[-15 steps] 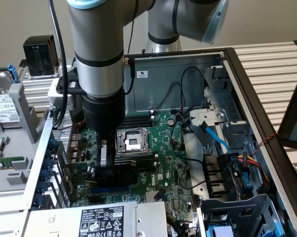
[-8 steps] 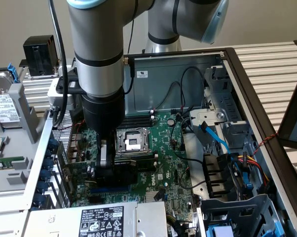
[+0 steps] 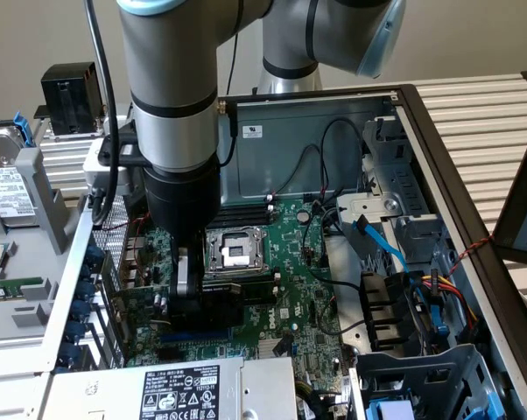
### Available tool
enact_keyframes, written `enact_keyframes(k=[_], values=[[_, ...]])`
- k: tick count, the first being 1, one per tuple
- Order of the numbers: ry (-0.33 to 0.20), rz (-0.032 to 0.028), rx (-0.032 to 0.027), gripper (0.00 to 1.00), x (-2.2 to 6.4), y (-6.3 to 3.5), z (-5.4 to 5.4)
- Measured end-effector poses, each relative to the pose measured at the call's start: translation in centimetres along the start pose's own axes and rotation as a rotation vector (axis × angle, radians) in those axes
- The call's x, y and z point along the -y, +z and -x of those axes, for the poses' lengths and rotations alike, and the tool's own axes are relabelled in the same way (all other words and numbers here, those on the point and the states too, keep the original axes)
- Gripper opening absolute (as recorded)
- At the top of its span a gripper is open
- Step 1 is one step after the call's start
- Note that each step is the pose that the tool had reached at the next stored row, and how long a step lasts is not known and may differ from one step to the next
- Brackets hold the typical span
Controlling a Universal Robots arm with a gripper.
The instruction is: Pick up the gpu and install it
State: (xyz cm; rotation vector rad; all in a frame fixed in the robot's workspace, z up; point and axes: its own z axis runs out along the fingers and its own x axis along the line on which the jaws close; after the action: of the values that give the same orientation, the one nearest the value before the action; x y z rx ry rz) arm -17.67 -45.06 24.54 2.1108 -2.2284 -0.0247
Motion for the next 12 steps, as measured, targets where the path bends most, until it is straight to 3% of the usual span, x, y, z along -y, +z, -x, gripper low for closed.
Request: enact_keyframes(k=[12], values=[[-0.001, -0.0001, 0.0001, 0.27, -0.01, 0.03, 0.01]])
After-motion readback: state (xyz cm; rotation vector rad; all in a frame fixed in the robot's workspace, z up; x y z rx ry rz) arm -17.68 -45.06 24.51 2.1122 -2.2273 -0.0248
